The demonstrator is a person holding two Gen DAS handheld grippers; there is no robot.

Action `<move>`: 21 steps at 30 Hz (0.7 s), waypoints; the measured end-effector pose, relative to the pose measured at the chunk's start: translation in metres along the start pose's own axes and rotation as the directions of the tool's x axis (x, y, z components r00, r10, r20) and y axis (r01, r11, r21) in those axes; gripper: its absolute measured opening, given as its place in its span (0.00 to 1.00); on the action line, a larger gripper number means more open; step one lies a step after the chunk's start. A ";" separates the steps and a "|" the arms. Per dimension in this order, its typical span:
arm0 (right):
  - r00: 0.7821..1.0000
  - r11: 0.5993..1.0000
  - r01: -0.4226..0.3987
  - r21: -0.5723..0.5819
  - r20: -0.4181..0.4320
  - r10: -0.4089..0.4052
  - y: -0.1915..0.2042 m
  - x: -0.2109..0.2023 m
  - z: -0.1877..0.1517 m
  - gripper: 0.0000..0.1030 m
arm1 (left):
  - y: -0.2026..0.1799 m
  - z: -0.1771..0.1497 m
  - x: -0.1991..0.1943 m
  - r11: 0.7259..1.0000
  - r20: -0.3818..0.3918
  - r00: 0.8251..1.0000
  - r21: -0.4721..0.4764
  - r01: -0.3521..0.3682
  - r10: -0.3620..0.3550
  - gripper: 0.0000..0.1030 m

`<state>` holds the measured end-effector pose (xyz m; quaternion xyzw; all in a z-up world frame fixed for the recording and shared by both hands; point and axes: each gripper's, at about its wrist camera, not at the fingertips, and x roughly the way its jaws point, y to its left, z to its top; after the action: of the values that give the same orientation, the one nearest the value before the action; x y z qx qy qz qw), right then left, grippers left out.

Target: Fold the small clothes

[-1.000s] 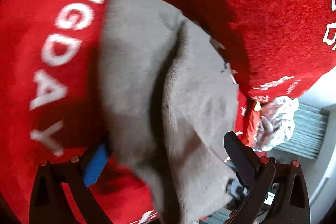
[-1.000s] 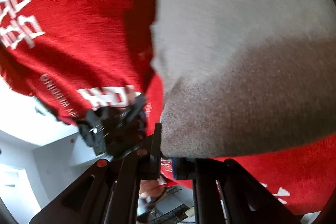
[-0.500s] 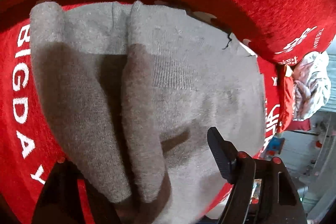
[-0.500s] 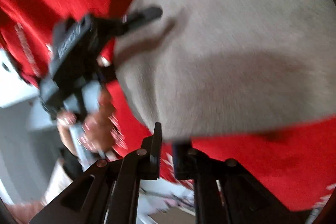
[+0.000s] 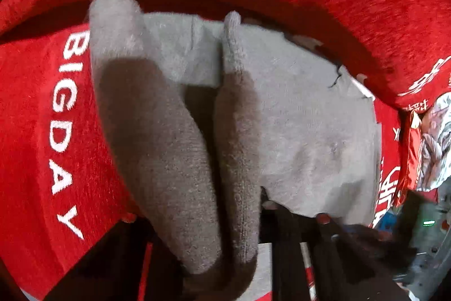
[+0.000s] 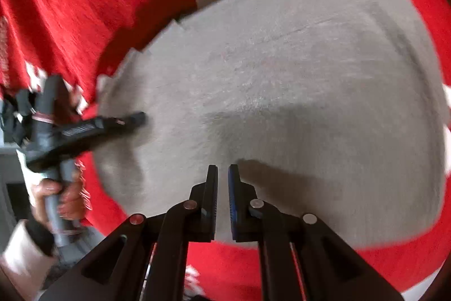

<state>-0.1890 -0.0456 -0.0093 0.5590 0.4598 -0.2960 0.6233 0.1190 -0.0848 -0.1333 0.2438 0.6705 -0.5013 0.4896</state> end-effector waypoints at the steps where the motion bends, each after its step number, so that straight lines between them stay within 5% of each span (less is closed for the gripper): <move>1: 1.000 1.000 -0.004 -0.019 -0.019 0.004 -0.005 0.012 -0.006 0.06 | -0.010 -0.002 -0.009 1.000 0.021 1.000 0.015 0.022 -0.022 0.17; 6: 0.989 0.987 -0.148 0.066 0.025 0.147 -0.031 0.013 -0.011 0.01 | -0.084 -0.008 -0.045 0.983 0.095 0.986 0.141 0.121 -0.135 0.17; 10: 0.967 0.954 -0.256 0.157 0.028 0.255 -0.053 0.010 -0.014 0.01 | -0.153 -0.006 -0.039 0.959 0.063 0.982 0.235 0.156 -0.175 0.17; 12: 0.949 0.928 -0.316 0.199 0.070 0.308 -0.065 -0.001 -0.014 0.04 | -0.182 -0.006 -0.026 0.953 0.051 0.988 0.273 0.128 -0.147 0.17; 16: 0.858 0.810 -0.510 0.290 0.240 0.454 -0.105 -0.033 -0.012 0.06 | -0.226 -0.013 0.006 0.945 0.028 0.999 0.324 0.029 -0.040 0.17; 21: 0.826 0.753 -0.563 0.340 0.272 0.495 -0.151 -0.039 -0.002 0.06 | -0.276 -0.035 0.021 0.850 0.104 0.980 0.487 -0.201 0.172 0.17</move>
<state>-0.3380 -0.0788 -0.0382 0.7566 0.1574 -0.2409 0.5871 -0.1297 -0.1605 -0.0318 0.4108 0.4788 -0.6131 0.4755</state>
